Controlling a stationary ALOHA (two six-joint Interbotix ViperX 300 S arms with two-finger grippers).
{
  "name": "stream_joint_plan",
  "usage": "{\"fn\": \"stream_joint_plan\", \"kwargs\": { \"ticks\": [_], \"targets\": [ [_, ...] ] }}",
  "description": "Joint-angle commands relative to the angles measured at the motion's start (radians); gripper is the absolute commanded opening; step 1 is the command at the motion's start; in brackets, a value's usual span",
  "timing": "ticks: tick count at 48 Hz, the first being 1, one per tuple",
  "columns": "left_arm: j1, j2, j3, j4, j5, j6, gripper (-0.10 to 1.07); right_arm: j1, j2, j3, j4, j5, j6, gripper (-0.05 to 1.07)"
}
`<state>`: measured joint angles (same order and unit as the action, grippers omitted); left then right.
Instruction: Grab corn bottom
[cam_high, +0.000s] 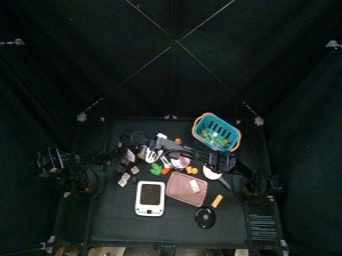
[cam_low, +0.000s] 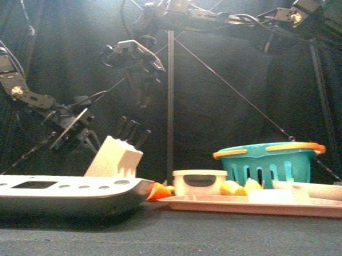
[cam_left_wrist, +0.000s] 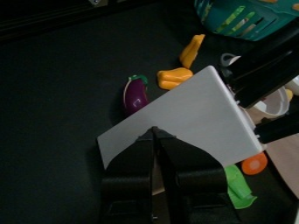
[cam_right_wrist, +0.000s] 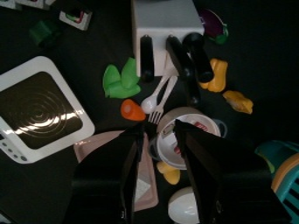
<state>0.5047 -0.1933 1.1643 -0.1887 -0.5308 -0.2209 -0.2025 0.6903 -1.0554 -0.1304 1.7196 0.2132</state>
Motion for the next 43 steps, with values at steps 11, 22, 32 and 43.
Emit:
{"fn": "stream_joint_plan", "kwargs": {
  "ticks": [11, 22, 32, 43],
  "targets": [
    [0.005, -0.055, -0.002, 0.003, -0.005, 0.005, 0.44, 0.011, -0.291, 0.278, -0.089, -0.015, 0.025, 0.74],
    [0.006, -0.167, 0.038, 0.020, -0.005, 0.006, 0.44, 0.038, -0.512, 0.543, -0.137, -0.201, 0.109, 0.74],
    [0.003, -0.290, 0.086, 0.078, -0.003, 0.006, 0.44, 0.074, -0.678, 0.798, -0.143, -0.377, 0.202, 0.74],
    [-0.031, -0.370, 0.129, 0.161, -0.002, 0.005, 0.44, 0.091, -0.877, 1.118, -0.147, -0.647, 0.334, 0.74]
  ]
}}
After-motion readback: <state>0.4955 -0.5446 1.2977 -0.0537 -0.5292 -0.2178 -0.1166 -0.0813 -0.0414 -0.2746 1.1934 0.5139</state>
